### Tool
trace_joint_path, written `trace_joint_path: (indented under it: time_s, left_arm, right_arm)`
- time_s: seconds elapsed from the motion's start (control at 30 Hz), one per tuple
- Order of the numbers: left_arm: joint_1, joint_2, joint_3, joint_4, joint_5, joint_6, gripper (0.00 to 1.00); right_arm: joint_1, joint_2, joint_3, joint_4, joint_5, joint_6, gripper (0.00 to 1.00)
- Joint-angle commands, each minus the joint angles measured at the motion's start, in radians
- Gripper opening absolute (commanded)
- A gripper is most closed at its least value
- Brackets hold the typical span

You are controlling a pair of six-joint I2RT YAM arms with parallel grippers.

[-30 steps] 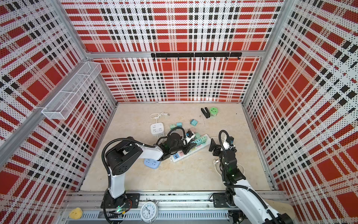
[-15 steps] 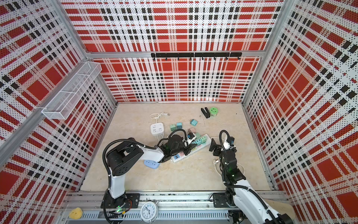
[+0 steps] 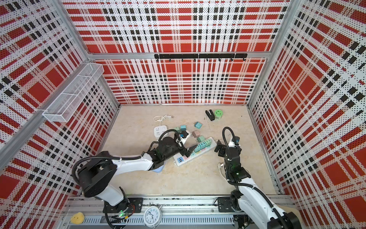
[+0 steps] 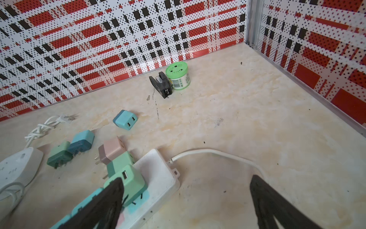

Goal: Insert the plug
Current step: 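Open left gripper and lift it away while right gripper reaches toward loose adapters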

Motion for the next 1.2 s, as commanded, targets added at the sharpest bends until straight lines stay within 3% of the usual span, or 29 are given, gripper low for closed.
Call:
trace_joint_path:
  time_s: [0.0, 0.13, 0.23, 0.33, 0.63, 1.17]
  left_arm:
    - [0.007, -0.096, -0.080, 0.018, -0.194, 0.003, 0.99]
    - [0.019, -0.108, -0.148, 0.098, -0.426, 0.001, 0.99]
    - [0.044, -0.081, -0.161, 0.115, -0.511, -0.032, 0.99]
    - [0.062, -0.076, -0.159, 0.101, -0.568, -0.079, 0.99]
    - [0.090, -0.090, -0.174, 0.080, -0.564, -0.148, 0.99]
    - [0.098, -0.085, -0.162, 0.057, -0.546, -0.145, 0.99]
  right_arm:
    - [-0.002, 0.044, 0.126, -0.107, -0.086, 0.022, 0.97]
    - [-0.001, 0.149, 0.287, -0.229, -0.176, 0.015, 0.95]
    - [0.011, 0.257, 0.400, -0.306, -0.259, 0.006, 0.93]
    - [0.065, 0.393, 0.553, -0.427, -0.213, -0.018, 0.85]
    - [0.128, 0.847, 0.998, -0.689, -0.178, -0.045, 0.79]
    - [0.136, 1.144, 1.121, -0.646, -0.326, -0.041, 0.82]
